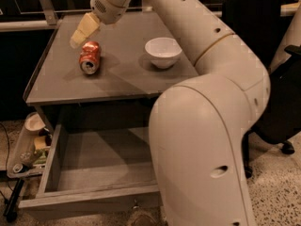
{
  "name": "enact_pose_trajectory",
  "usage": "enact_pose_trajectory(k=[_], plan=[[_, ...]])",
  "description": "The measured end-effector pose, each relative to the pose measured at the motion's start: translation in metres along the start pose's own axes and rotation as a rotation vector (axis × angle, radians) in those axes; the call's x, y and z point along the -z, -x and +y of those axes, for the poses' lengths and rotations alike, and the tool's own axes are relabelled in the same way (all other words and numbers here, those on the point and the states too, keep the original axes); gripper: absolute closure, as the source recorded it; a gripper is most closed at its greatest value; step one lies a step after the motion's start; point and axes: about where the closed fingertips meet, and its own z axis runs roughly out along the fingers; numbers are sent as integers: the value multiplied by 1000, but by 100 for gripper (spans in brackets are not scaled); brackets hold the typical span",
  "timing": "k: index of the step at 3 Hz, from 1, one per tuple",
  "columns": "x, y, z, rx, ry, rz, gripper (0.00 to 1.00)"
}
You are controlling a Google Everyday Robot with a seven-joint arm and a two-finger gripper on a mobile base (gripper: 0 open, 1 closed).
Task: Place coke can into top drawer
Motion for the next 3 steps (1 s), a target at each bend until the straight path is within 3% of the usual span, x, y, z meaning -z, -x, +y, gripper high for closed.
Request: enact_pose_trajectory(k=[1,2,3], plan=[[1,5,-3,0,-2,-14,0],[-27,12,2,-20,17,-11,0],[-68,0,-5,-108,25,29,0]])
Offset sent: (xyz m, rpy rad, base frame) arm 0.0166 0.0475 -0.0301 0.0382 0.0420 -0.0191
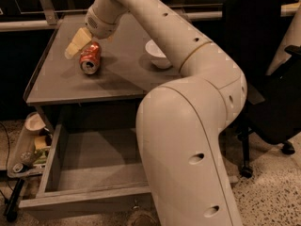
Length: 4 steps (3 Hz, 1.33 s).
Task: Place coke can into top drawer
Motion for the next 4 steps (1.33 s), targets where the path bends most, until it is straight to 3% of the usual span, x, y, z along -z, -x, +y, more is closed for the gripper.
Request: enact_pose_trajectory(k=[2,4], plan=[[-4,-2,4,-1,6,-18,0],[-20,-11,8,3,-53,6,0]])
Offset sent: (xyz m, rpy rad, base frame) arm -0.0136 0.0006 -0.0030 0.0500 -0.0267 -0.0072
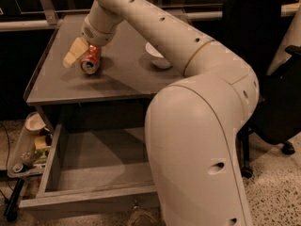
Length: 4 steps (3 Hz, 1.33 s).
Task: Place coke can into top drawer
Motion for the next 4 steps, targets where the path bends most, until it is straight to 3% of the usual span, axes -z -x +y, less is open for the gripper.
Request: enact_pose_trajectory(k=[1,2,4], plan=[[0,0,0,0,0,0,0],[-9,10,4,10,34,-12,0],[-9,11,4,10,35,-16,41]])
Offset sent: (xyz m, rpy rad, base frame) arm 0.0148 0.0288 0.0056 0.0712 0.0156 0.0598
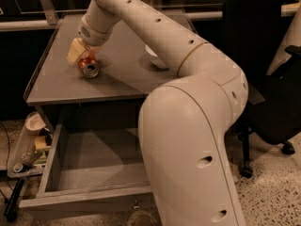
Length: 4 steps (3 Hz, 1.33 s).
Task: Place coke can into top drawer
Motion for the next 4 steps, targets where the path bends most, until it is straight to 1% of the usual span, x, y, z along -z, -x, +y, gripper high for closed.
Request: enact_pose_trajectory(k=[2,3,4], plan=[[0,0,0,0,0,0,88],[0,-1,2,9,1,7,100],[13,-11,9,32,-23,25,100]])
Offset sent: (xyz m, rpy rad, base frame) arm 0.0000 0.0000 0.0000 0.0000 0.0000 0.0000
